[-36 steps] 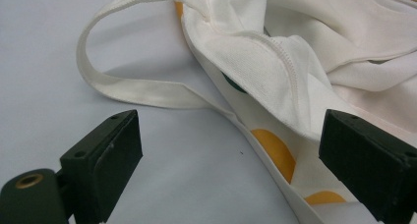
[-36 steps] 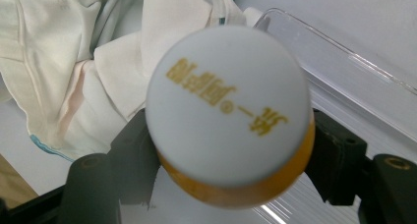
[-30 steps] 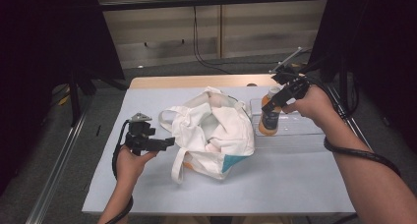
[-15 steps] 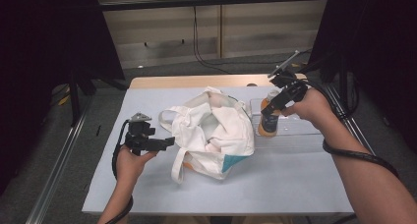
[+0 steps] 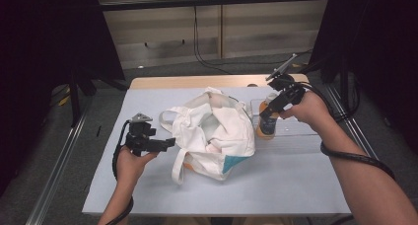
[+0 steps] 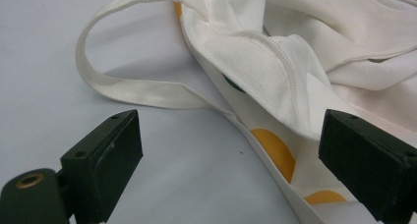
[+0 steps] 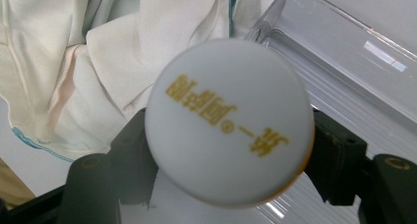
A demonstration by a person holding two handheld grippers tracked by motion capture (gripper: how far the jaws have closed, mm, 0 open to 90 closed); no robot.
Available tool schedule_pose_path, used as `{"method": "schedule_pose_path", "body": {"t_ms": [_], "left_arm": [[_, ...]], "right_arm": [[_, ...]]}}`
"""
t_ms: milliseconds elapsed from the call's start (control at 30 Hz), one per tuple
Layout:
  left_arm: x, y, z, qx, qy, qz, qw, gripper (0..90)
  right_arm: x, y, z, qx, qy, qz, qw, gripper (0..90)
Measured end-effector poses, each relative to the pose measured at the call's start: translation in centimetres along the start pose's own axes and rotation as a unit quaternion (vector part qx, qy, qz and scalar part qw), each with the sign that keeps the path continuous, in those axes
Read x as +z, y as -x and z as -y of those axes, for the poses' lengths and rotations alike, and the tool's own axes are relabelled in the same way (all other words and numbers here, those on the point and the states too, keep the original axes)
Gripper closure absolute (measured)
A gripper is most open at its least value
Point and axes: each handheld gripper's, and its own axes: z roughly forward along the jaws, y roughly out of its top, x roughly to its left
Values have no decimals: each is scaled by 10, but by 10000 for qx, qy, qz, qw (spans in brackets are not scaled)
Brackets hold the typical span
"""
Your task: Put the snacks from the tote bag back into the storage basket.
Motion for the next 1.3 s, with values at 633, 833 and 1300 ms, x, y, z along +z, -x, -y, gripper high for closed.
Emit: {"method": "schedule_pose_path", "body": {"t_ms": [633, 833, 1300], "left_arm": [[2, 0, -1, 30, -11, 6, 10000, 92], [3, 2, -2, -37, 20, 19, 10000, 92], [6, 0, -3, 8, -30, 39, 10000, 92]], "right_arm": [[12, -2, 6, 17, -84, -10, 10000, 303], [18, -4, 9, -8, -140, 35, 9999, 303], [32, -2, 15, -66, -113, 41, 9999, 302]]}}
